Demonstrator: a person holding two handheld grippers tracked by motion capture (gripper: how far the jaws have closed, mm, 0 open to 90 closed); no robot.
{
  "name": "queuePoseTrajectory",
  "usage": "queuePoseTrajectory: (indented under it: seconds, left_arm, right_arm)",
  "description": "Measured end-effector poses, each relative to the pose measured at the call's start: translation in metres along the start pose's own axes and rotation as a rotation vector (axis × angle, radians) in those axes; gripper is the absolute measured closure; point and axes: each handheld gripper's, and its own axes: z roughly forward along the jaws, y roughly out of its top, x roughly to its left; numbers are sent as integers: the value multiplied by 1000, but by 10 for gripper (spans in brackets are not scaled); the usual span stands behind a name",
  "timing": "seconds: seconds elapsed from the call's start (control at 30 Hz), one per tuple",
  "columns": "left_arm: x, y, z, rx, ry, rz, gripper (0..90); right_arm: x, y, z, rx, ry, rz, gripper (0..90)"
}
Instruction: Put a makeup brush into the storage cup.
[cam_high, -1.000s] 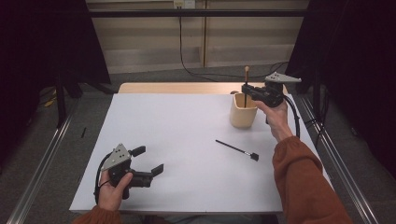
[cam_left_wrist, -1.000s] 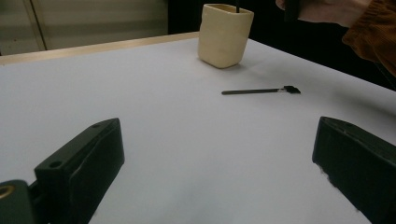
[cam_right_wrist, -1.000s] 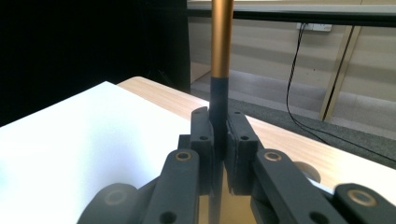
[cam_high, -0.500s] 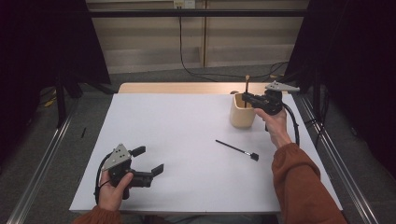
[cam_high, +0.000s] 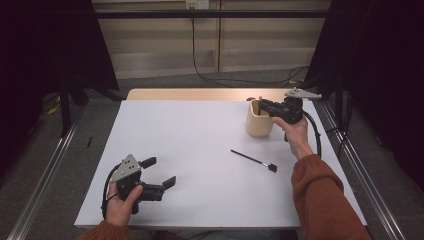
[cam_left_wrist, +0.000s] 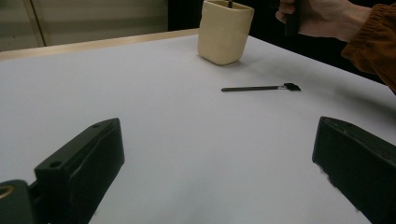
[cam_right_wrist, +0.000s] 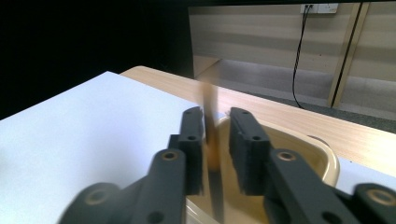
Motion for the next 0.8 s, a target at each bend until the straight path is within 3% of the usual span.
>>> queuePoseTrajectory:
  seconds: [0.17,0.3,0.57,0.8]
  left_arm:
    - [0,0,0,-1,0,-5,22]
    - [0,0,0,-7,1,-8,22]
    - [4,0,-3,-19,8,-26,22]
    - [3,0,-2,-17,8,-23,22]
  right_arm:
    - [0,0,-2,-6,-5,14,406]
    - [1,0,-3,-7,-8,2,286]
    - [2,2,-7,-24,-6,10,106]
    - [1,0,-15,-29,-20,21,43]
